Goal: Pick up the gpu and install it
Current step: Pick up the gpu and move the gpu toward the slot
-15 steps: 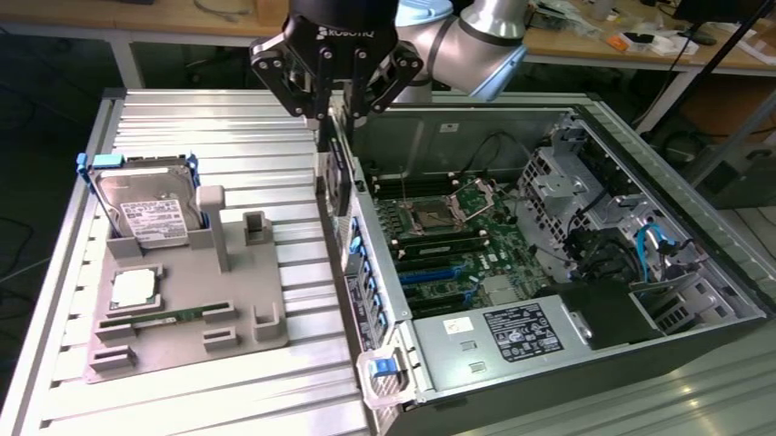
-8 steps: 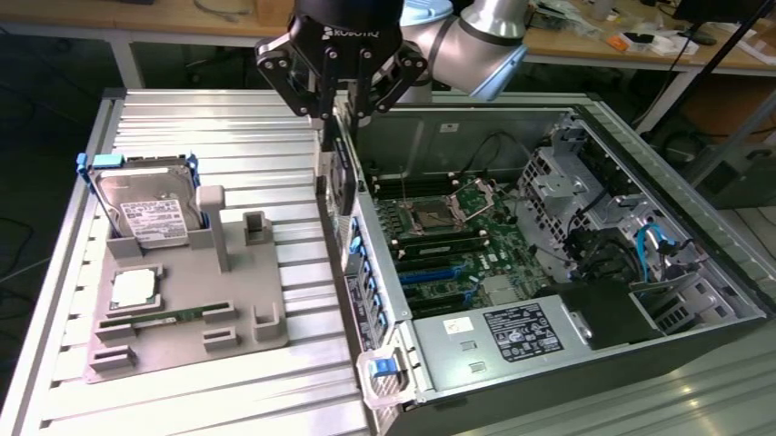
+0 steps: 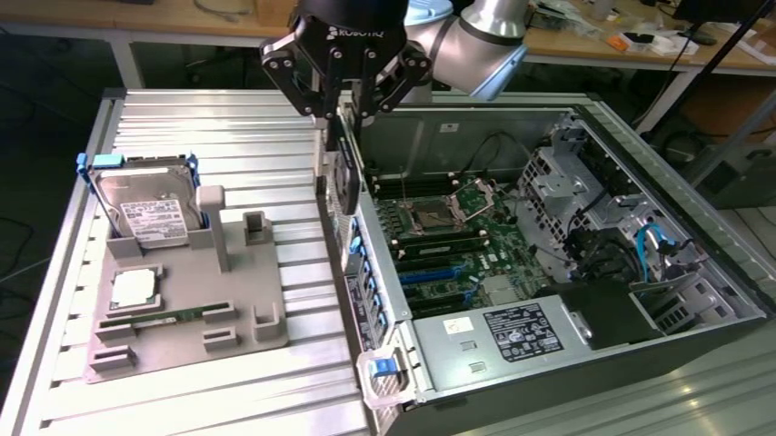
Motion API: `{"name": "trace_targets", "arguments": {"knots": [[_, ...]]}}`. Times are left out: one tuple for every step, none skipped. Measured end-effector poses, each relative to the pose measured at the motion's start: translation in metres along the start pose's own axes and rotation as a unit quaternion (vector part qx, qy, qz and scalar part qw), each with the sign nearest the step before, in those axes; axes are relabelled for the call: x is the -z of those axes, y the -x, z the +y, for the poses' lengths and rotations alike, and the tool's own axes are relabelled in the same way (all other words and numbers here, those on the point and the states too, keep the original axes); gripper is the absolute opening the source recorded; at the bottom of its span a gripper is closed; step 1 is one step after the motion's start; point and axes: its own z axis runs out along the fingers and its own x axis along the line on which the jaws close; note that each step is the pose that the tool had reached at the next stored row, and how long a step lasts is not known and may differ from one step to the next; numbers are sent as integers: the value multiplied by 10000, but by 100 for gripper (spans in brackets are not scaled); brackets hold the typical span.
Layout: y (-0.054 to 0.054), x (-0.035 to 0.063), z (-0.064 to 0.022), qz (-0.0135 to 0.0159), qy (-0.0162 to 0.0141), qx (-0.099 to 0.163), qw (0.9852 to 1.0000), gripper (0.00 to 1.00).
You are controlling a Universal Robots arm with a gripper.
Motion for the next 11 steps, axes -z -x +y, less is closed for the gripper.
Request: {"name": "trace_targets", "arguments": {"knots": [[3,-1,0,0,0,0,10000,27],[8,-1,1,0,1,0,10000,27],[11,-1,2,0,0,0,10000,27],[15,-1,3,0,1,0,10000,27],[19,-1,3,0,0,0,10000,27],[23,-1,4,0,0,0,10000,27],[27,-1,4,0,0,0,10000,27],[32,-1,5,0,0,0,10000,27],[38,-1,6,0,0,1,10000,27],[47,-2,6,0,0,0,10000,27],[56,-2,7,0,0,0,10000,27]]}}
